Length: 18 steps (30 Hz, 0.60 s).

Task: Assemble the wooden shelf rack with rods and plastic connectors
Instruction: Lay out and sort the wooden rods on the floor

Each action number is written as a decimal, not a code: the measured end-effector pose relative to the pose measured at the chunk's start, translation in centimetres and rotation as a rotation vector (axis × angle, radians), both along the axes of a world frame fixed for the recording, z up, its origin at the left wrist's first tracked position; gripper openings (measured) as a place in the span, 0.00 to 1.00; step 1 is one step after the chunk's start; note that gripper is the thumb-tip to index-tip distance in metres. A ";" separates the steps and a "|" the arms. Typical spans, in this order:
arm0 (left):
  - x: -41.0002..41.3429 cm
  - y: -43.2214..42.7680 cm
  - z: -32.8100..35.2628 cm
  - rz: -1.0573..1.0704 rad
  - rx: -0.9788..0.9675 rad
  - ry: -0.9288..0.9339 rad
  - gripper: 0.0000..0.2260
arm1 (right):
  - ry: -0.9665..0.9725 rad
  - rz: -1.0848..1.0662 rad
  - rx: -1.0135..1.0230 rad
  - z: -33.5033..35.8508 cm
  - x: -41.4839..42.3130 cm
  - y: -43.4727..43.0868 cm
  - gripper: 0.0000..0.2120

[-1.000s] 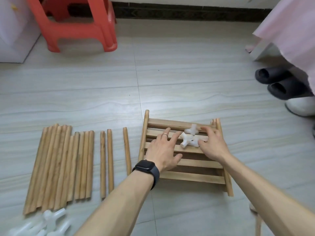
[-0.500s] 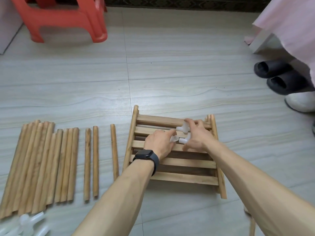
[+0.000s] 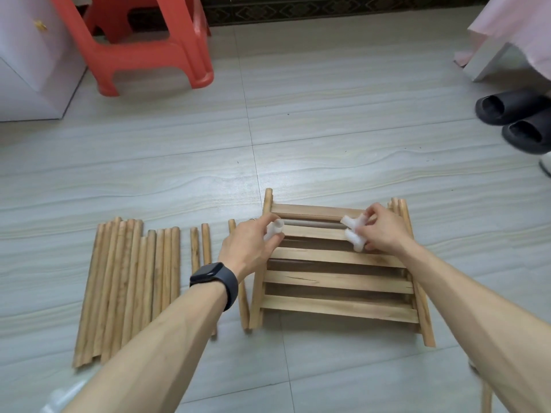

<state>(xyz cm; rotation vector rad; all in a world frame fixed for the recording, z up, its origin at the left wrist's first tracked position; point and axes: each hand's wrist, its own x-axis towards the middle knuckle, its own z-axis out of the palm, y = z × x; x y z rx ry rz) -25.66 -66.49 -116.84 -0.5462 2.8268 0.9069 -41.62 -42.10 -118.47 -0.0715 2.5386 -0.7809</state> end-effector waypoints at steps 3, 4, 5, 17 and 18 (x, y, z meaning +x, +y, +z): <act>1.4 -1.1 0.6 0.009 0.017 0.000 0.12 | -0.089 -0.135 -0.194 1.8 -0.6 0.0 0.07; 2.1 -1.6 0.9 0.016 0.024 0.002 0.12 | -0.100 -0.152 -0.242 2.4 -0.4 -0.3 0.07; 2.9 -2.2 1.1 0.025 0.032 0.006 0.13 | -0.121 -0.151 -0.294 3.0 0.2 -0.9 0.07; 25.2 -13.4 -0.1 0.622 -0.066 -0.060 0.11 | -0.316 0.484 -0.398 2.4 25.6 -17.8 0.06; 27.6 -14.0 -0.6 0.676 -0.067 -0.105 0.11 | -0.298 0.549 -0.352 1.6 27.6 -18.6 0.06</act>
